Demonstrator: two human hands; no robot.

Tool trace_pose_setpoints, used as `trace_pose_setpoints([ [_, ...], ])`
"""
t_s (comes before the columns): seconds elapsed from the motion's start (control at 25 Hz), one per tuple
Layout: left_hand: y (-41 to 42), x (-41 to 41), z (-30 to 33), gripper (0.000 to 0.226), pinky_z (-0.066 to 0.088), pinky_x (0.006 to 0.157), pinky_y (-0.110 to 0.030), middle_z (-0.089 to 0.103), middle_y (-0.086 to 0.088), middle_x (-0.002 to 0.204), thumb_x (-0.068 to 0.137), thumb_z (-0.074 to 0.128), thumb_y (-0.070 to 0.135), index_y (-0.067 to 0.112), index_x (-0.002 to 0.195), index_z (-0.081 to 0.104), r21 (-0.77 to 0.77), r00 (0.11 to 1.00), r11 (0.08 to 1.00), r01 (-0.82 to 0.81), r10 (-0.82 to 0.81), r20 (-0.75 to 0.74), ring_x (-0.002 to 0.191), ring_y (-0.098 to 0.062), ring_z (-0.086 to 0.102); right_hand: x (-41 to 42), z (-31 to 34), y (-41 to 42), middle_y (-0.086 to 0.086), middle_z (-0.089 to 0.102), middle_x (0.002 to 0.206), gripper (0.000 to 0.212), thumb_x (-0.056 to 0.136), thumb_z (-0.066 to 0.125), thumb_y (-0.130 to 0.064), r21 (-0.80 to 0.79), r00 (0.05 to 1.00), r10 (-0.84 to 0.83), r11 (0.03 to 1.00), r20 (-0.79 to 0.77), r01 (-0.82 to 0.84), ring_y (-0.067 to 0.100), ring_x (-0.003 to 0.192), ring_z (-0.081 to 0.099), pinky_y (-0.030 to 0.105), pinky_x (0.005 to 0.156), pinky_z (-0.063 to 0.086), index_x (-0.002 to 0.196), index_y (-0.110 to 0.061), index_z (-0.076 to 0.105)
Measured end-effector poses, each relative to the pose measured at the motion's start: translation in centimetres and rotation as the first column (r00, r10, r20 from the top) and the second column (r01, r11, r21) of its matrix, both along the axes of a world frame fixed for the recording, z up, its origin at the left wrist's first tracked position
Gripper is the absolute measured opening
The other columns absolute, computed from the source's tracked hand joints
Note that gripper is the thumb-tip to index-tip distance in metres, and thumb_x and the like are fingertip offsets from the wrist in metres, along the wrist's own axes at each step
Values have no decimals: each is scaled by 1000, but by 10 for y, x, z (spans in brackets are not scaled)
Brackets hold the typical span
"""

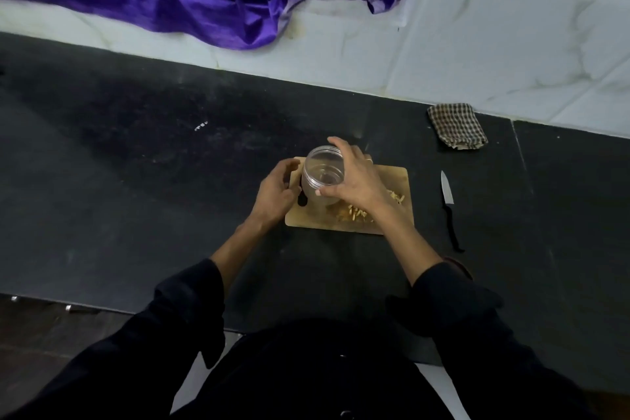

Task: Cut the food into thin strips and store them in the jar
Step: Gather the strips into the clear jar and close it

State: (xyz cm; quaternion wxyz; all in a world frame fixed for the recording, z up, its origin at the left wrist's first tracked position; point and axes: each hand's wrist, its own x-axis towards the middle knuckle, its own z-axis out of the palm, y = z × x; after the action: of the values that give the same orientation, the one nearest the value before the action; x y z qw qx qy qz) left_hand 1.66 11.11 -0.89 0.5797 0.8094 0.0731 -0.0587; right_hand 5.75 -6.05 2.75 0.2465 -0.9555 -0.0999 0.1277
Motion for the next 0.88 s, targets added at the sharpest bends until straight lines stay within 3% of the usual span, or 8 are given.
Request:
trace_pose_setpoints([
  [0.12,-2,4,-2,41,49,73,-11,55,9,117,91,55,5,17,129,48,16,1000,1000,-3,3,15,94,1,58,-2,-8,1,4,36,150,102,71,85,-41,-16,1000,17,1000,24,-16,32,134,39,47,104,42,151,-35,21],
  [0.24,1,7,-8,39,53,82,-25,55,8,122,93,56,14,21,130,46,8,1000,1000,19,-19,-19,107,-11,58,-4,-5,-1,6,30,154,105,72,85,-36,14,999,36,999,-29,-36,32,137,35,48,109,38,153,-32,18],
  [0.32,-1,7,-9,55,49,85,-25,51,8,127,86,61,6,21,135,41,15,995,997,80,-79,-52,113,-10,54,-8,-4,-16,8,26,156,104,74,85,-27,98,997,-26,995,-76,33,30,138,36,45,112,37,154,-30,19],
  [0.4,-4,9,-10,76,41,91,-22,48,14,124,74,71,0,21,136,34,60,984,984,168,-165,-62,111,1,48,-15,-7,-42,8,30,152,89,80,80,-18,182,987,-143,971,-71,153,25,136,39,34,109,37,151,-27,27],
  [0.48,-6,10,-16,90,40,99,-26,48,15,126,62,84,13,27,133,31,92,974,969,228,-226,-29,115,4,47,-24,-13,-70,9,36,145,71,85,72,-10,187,964,-252,946,-79,263,23,132,43,25,103,34,146,-21,38],
  [0.56,-9,11,-26,119,35,110,-35,42,8,141,48,91,40,26,143,20,121,974,966,227,-227,-15,130,-7,41,-30,-23,-92,10,38,142,65,87,70,-9,99,944,-311,942,-109,322,26,131,45,29,105,36,145,-17,42],
  [0.64,-14,10,-30,136,30,113,-35,34,4,149,44,90,48,24,149,7,144,979,968,204,-203,-16,137,-12,34,-32,-32,-102,11,35,144,69,86,73,-15,14,940,-310,949,-143,315,30,133,41,38,110,36,147,-17,40],
  [0.88,-23,8,-35,119,40,105,-33,41,7,142,53,90,41,27,146,17,145,982,980,136,-153,111,129,-9,42,-28,-45,-92,14,20,157,101,78,79,-42,-90,934,-278,960,-225,264,40,143,22,49,116,28,157,-23,17],
])
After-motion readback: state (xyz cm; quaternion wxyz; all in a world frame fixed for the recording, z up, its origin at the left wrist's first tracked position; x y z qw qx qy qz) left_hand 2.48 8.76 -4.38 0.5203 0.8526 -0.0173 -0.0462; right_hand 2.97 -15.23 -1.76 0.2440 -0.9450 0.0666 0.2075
